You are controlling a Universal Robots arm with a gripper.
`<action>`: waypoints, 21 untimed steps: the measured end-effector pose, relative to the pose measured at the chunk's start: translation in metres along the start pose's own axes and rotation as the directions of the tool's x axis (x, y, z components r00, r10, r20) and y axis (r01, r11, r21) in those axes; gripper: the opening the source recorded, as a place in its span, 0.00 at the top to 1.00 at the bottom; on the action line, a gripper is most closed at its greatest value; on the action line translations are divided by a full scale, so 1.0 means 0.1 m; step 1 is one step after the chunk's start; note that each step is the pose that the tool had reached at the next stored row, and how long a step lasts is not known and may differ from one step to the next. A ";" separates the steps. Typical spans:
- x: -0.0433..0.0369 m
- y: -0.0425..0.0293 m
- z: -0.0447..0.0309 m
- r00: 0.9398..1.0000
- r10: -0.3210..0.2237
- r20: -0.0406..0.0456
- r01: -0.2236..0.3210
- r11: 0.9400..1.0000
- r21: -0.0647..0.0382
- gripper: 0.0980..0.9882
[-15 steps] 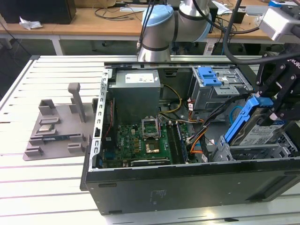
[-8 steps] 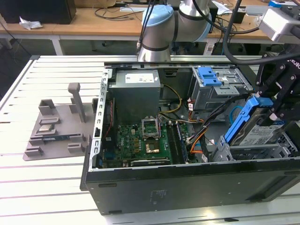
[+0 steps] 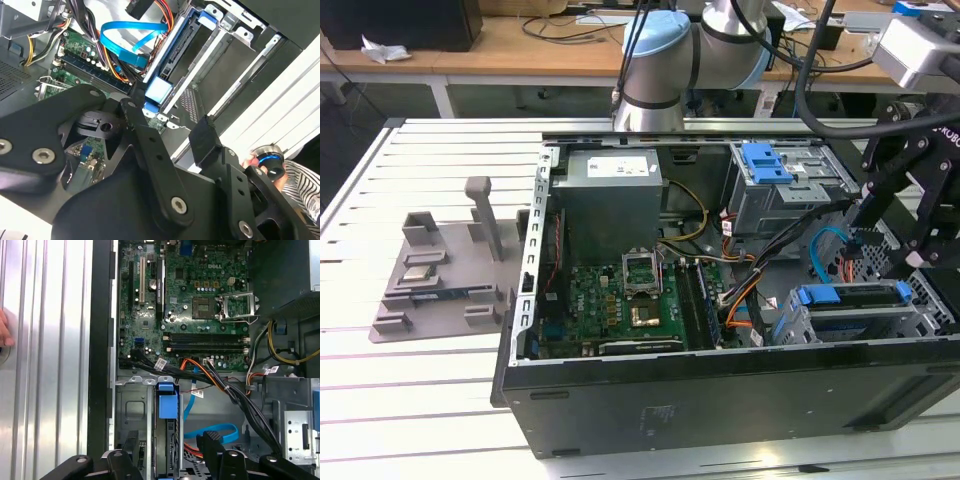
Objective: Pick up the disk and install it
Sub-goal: 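Insert the disk into the insertion slot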
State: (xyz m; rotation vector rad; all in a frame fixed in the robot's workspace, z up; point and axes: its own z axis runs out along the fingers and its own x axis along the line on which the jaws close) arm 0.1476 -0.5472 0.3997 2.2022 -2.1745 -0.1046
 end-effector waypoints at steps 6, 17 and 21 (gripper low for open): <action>0.000 0.000 0.001 1.000 0.000 0.000 0.000 1.000 0.000 0.43; 0.000 0.000 0.005 1.000 0.000 0.000 0.000 1.000 0.000 0.99; -0.058 -0.168 0.006 1.000 0.000 0.000 0.000 1.000 0.000 0.99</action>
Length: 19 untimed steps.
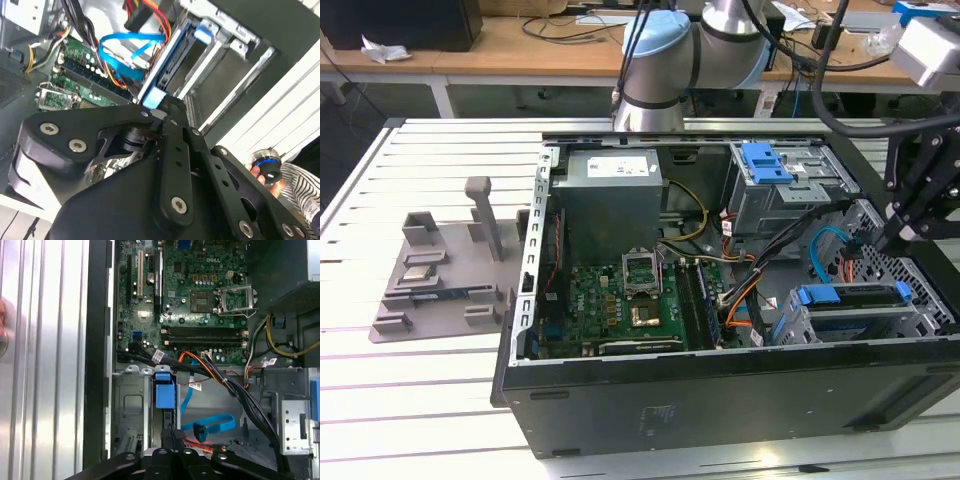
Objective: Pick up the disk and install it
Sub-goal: 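Insert the disk into the insertion slot, then insert the first disk wire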
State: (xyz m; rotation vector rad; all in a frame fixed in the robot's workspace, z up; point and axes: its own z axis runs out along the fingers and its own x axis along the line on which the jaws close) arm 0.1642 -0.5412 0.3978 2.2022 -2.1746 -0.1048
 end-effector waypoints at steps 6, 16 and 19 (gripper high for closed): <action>-0.110 -0.190 0.091 1.000 0.000 0.000 0.000 1.000 0.000 0.99; -0.117 -0.230 0.106 1.000 0.000 0.000 0.000 1.000 -0.001 0.99; -0.117 -0.231 0.105 1.000 0.000 0.000 0.000 1.000 0.000 0.99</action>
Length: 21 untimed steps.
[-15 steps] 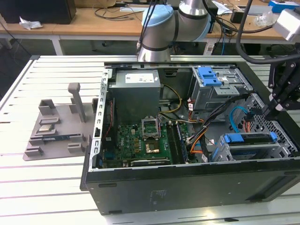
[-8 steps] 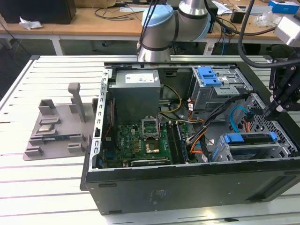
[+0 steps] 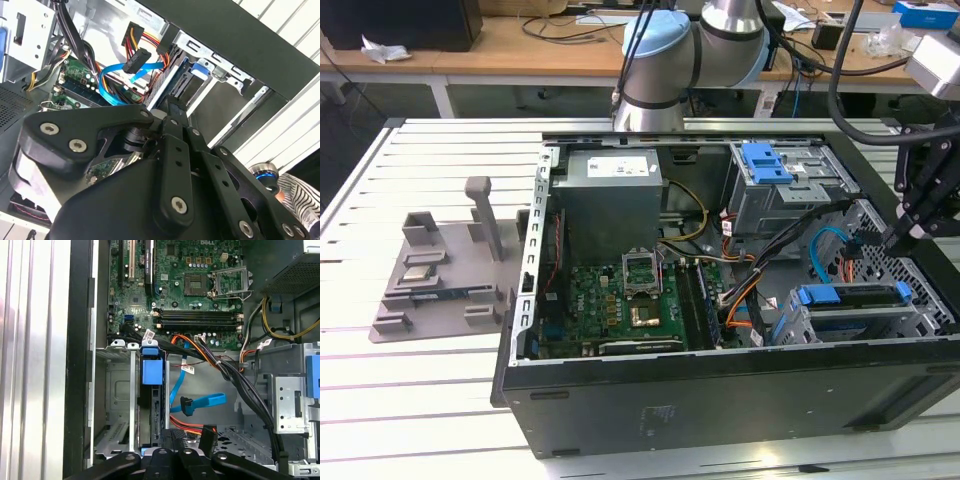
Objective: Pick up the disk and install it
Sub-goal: 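Insert the first disk wire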
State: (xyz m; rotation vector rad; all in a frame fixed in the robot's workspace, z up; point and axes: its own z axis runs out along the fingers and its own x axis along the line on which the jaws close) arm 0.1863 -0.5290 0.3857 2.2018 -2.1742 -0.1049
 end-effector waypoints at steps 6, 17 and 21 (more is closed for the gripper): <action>0.000 -0.004 0.000 1.000 0.000 0.000 0.000 1.000 0.000 0.85; -0.359 -0.075 0.218 1.000 0.001 -0.012 -0.001 1.000 -0.002 0.64; -0.360 -0.107 0.315 1.000 0.001 -0.016 -0.001 1.000 -0.002 0.64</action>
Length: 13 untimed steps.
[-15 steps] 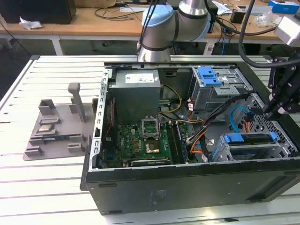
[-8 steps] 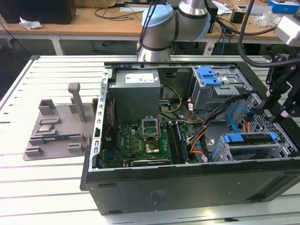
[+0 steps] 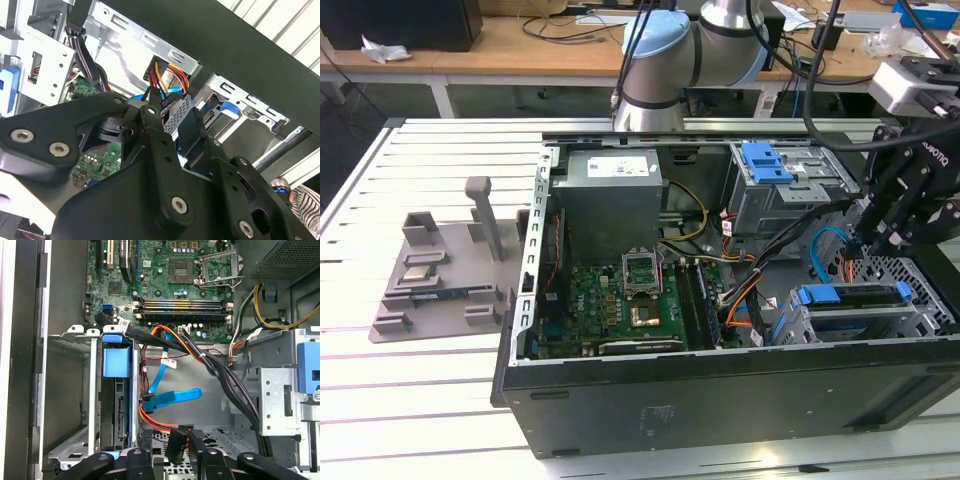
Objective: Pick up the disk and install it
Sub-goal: 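Insert the first disk wire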
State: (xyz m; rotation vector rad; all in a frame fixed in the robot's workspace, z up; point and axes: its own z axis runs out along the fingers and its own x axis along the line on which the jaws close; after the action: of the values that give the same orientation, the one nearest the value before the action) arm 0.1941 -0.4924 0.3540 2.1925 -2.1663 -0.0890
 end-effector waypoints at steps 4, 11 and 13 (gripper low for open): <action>0.002 0.000 0.000 1.000 0.000 0.000 0.000 1.000 0.000 0.89; 0.011 0.001 -0.008 1.000 0.000 0.000 0.000 1.000 0.000 0.80; 0.012 0.004 -0.030 1.000 0.000 0.000 0.000 1.000 0.000 0.80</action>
State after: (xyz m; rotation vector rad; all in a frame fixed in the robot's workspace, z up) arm 0.1939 -0.4935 0.3570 2.1926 -2.1663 -0.0883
